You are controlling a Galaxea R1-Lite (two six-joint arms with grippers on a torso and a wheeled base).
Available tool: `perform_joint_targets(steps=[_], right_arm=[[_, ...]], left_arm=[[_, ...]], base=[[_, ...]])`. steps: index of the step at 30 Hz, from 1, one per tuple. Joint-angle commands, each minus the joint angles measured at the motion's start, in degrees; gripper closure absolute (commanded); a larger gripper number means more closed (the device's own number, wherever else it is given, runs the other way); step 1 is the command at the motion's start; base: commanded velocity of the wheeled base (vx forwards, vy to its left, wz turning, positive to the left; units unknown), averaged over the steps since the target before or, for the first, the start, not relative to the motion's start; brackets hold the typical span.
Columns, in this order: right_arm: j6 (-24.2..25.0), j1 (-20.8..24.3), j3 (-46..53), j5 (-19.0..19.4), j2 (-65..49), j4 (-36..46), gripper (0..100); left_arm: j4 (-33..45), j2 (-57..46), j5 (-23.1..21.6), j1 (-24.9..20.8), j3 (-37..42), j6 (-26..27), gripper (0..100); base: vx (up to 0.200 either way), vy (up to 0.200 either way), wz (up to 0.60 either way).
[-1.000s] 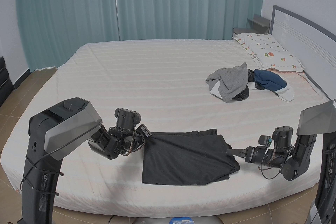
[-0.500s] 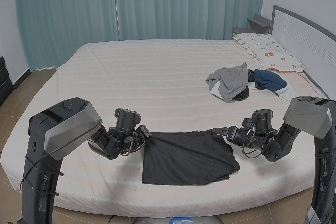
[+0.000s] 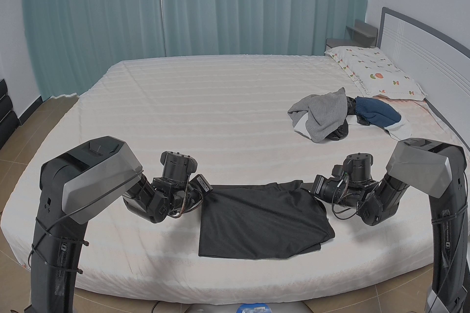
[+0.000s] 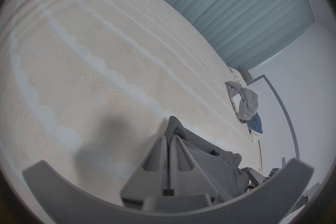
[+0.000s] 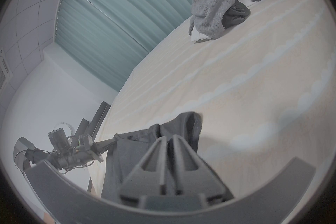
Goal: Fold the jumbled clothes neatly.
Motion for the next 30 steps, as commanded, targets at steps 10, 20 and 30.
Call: perform_joint_targets(steps=[10,20,30], right_arm=[[1.92,-1.54,-2.69,-2.65,0.42,0.06,100],[1.92,-2.59,-4.01,-2.74,0.95,0.15,100],[2.8,-2.33,-7.88,-2.91,1.65,5.07,100]], left_arm=[[-0.12,0.18,1.16,0.0,-0.34,-0.04,100],[-0.03,0.18,1.42,0.0,-0.43,-0.04,100],[-0.12,0.18,1.42,0.0,-0.52,-0.04,100]], base=[[0.0,0.0,0.0],[0.0,0.0,0.0],[0.0,0.0,0.0]])
